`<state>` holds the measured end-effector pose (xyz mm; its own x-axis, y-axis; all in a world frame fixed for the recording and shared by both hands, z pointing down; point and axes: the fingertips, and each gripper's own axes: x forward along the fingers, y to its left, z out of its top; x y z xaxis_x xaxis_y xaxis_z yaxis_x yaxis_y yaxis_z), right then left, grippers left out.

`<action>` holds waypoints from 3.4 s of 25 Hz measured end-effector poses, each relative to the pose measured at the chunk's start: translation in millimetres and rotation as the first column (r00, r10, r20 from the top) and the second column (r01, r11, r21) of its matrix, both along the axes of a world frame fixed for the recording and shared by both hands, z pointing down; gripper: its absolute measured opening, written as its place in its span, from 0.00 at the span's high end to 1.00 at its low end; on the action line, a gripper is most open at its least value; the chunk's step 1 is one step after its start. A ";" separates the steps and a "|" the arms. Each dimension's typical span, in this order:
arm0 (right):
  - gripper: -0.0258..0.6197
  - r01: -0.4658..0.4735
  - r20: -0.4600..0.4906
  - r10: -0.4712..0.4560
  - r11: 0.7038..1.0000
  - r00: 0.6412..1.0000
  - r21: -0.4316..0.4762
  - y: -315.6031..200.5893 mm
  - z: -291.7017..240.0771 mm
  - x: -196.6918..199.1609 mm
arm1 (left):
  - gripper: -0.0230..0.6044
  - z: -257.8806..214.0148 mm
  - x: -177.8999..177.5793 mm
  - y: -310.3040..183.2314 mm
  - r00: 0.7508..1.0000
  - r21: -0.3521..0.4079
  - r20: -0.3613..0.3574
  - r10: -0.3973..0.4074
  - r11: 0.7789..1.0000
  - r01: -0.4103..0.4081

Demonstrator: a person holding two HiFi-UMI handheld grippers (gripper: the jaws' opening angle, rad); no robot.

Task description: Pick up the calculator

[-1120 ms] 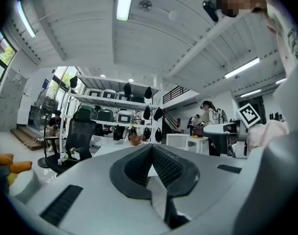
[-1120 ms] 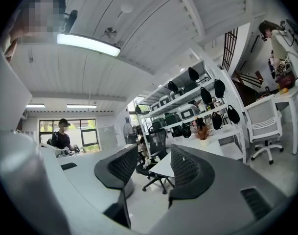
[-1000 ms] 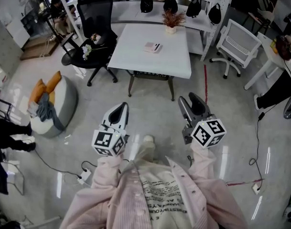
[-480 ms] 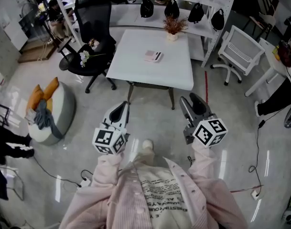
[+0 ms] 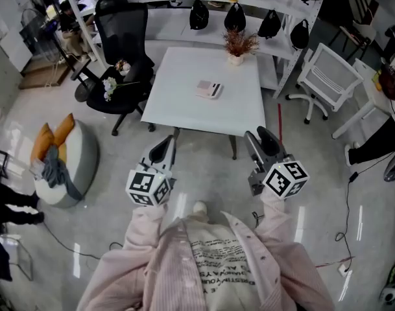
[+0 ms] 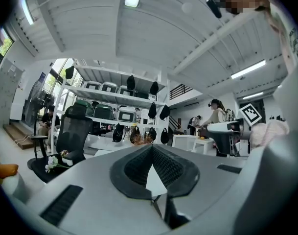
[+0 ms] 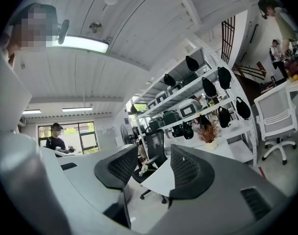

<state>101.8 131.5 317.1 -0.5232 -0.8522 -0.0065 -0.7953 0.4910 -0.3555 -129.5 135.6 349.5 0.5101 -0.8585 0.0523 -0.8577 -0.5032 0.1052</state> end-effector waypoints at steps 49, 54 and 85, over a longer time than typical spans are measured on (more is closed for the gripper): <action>0.68 0.068 0.040 -0.058 0.950 0.997 -0.305 -322.6 122.3 -4.0 | 0.96 110.8 10.4 -293.9 0.999 -0.295 -0.020 -0.039 0.955 0.031; 0.68 0.104 0.069 -0.084 0.921 0.994 -0.375 -354.7 149.0 -3.4 | 0.96 131.4 25.4 -324.1 0.999 -0.350 -0.024 -0.045 0.936 0.034; 0.67 0.119 0.098 -0.070 0.693 0.993 -0.711 -421.9 320.0 -26.1 | 0.96 268.0 46.7 -383.7 0.998 -0.621 0.004 -0.062 0.782 0.051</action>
<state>75.7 -290.4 637.1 -0.6205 -0.5589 0.5501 -0.7249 0.1412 -0.6742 -82.8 -248.1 617.6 0.4671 -0.6710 0.5758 -0.8780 -0.2750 0.3918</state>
